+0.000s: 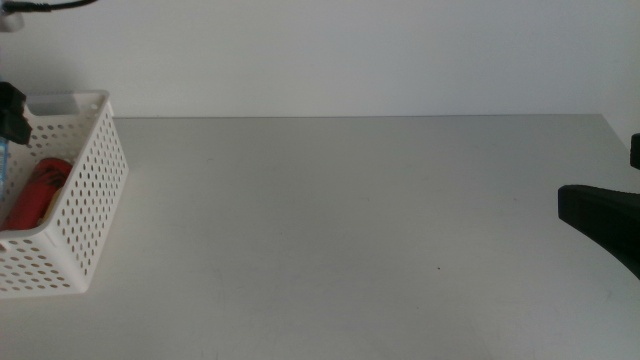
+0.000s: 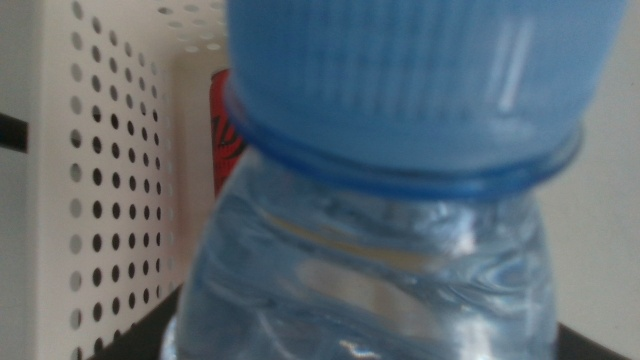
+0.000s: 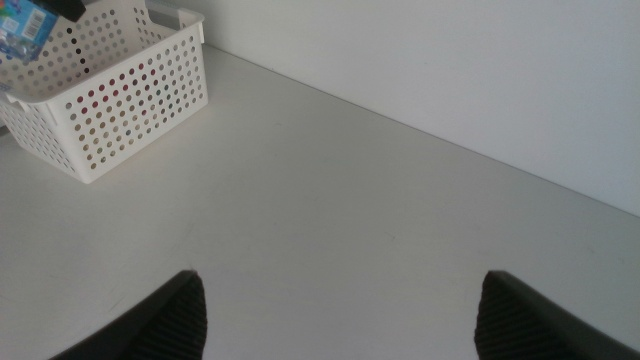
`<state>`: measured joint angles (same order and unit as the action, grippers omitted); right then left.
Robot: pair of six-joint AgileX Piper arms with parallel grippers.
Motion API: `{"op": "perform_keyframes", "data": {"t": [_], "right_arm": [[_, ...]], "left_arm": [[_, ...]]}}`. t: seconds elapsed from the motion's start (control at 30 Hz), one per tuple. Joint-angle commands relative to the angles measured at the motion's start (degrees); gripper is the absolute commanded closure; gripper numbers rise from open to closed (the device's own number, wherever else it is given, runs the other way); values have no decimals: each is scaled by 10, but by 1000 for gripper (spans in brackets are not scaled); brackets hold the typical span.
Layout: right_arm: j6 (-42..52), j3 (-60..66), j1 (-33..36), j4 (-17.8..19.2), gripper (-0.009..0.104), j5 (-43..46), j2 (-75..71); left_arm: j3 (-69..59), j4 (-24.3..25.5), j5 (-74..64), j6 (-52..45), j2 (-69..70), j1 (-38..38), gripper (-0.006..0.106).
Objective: Use arms to grab the bottles and put them into the dustbin to the left of the table.
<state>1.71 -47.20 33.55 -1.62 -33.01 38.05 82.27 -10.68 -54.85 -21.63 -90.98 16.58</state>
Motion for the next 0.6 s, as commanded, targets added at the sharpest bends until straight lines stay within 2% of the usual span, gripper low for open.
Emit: {"op": "perform_keyframes", "data": {"t": [0.0,0.13,0.3,0.5,0.57], "right_arm": [[7,-15,2,6,25,39,-1],[7,-15,2,6,25,39,-1],[7,-15,2,6,25,39,-1],[7,-15,2,6,25,39,-1],[7,-15,2,6,25,39,-1]], "left_arm": [[23,-7,54,-5,-1,2,102],[23,-5,81,-6,-48,1,100],[23,-5,95,-13,-78,1,83],[23,-20,98,-43,-94,1,37],[23,-25,100,-43,-95,1,16]]}}
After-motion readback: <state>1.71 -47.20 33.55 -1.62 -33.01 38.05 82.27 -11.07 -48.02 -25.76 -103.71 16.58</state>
